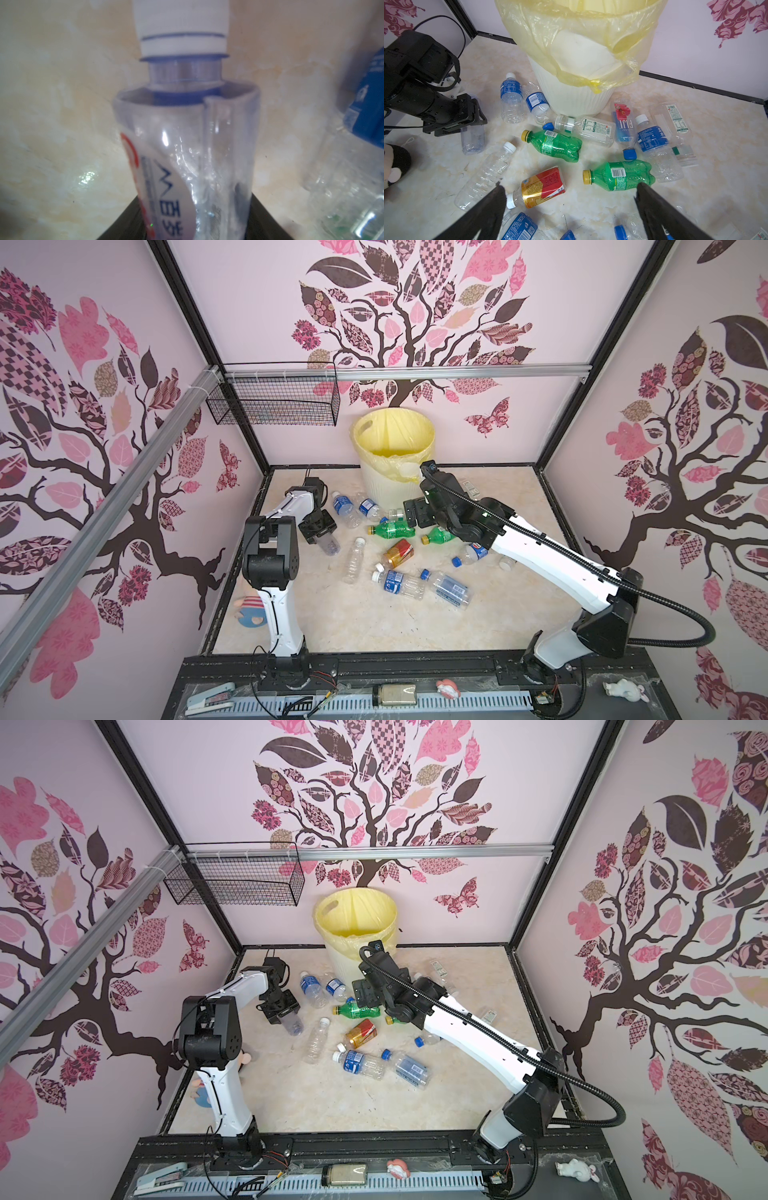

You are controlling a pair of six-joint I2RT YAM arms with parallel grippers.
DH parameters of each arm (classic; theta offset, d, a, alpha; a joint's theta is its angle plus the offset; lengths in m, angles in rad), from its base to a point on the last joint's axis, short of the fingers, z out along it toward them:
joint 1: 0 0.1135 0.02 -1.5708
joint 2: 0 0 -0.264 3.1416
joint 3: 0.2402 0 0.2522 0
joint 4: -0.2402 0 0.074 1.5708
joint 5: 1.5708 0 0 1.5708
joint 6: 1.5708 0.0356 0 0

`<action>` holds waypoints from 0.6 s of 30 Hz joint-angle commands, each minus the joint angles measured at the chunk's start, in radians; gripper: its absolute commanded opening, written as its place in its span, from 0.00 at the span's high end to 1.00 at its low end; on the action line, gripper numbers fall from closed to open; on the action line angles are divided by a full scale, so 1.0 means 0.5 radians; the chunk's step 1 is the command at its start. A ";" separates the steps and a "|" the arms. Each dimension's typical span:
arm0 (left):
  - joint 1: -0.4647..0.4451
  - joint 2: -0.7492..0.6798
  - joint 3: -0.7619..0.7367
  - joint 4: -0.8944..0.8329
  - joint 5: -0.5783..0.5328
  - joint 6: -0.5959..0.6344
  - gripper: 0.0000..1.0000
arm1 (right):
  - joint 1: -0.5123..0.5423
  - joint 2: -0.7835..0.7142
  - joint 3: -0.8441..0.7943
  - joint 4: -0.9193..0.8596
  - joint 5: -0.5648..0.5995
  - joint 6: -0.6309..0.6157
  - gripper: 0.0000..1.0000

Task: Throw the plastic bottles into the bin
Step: 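Lift the purple-label bottle with left gripper toward the right gripper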

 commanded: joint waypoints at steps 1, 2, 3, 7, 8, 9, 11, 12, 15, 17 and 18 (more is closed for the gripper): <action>0.031 0.027 0.034 0.018 0.025 0.050 0.45 | 0.003 0.065 0.093 -0.026 -0.014 -0.033 0.00; 0.038 0.022 0.023 0.021 0.040 0.050 0.46 | 0.003 0.076 0.101 -0.028 -0.021 -0.033 0.00; 0.041 0.008 0.014 0.031 0.061 0.050 0.48 | 0.002 0.083 0.107 -0.031 -0.025 -0.034 0.00; 0.040 -0.077 -0.066 0.109 0.136 0.042 0.49 | 0.003 0.108 0.108 -0.022 -0.024 -0.054 0.01; 0.040 -0.090 -0.077 0.115 0.154 0.039 0.50 | 0.002 0.116 0.111 -0.026 -0.022 -0.062 0.01; 0.041 -0.101 -0.080 0.117 0.170 0.033 0.51 | 0.001 0.124 0.111 -0.030 -0.022 -0.065 0.00; 0.043 -0.126 -0.079 0.118 0.217 0.030 0.51 | 0.001 0.136 0.120 -0.039 -0.028 -0.066 0.00; 0.038 -0.144 -0.081 0.117 0.239 0.025 0.51 | 0.002 0.139 0.123 -0.042 -0.039 -0.064 0.00; 0.028 -0.235 -0.091 0.126 0.330 -0.001 0.51 | 0.001 0.148 0.146 -0.042 -0.123 -0.075 0.00; -0.001 -0.321 -0.106 0.142 0.400 -0.027 0.51 | -0.003 0.159 0.181 -0.054 -0.181 -0.070 0.00; -0.021 -0.357 -0.106 0.141 0.426 -0.042 0.51 | -0.003 0.166 0.202 -0.063 -0.211 -0.070 0.00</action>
